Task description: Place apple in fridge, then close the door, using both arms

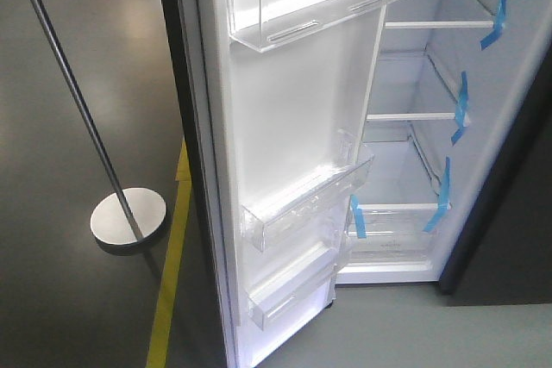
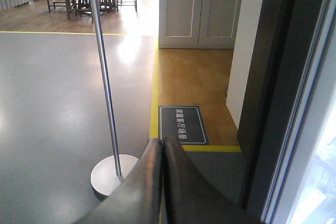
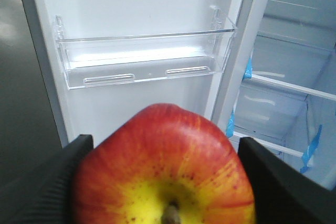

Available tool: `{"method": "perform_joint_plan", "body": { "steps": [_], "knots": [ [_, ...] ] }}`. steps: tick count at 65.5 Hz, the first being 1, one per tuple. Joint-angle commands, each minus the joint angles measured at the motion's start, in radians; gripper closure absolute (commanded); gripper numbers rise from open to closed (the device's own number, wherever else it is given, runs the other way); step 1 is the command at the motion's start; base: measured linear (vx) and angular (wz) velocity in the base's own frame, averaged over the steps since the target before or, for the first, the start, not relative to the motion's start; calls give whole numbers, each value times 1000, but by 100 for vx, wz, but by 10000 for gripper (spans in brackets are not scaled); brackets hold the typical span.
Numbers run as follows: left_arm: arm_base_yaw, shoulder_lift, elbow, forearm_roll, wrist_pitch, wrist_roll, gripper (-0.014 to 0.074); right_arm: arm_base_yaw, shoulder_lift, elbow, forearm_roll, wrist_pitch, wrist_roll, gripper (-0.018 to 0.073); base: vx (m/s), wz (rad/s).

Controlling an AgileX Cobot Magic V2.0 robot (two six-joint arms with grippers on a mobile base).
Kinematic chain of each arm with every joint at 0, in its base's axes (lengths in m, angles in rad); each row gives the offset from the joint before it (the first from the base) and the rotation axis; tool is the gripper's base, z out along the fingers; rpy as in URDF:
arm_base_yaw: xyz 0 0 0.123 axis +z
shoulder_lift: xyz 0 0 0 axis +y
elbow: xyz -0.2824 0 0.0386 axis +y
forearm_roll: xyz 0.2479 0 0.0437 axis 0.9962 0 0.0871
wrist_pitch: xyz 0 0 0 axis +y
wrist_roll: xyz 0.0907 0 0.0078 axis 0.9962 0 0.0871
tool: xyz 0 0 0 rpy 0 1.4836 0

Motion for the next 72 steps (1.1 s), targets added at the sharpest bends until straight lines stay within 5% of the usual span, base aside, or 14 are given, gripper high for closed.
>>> {"method": "perform_joint_plan", "body": {
  "steps": [1, 72],
  "knots": [
    [-7, -14, -17, -9, -71, -8, 603, -4, -9, -30, 21, -81, -5, 482, 10, -1],
    [-7, -14, -17, -9, -71, -8, 603, -4, -9, -30, 21, -81, -5, 482, 7, 2]
  ]
}}
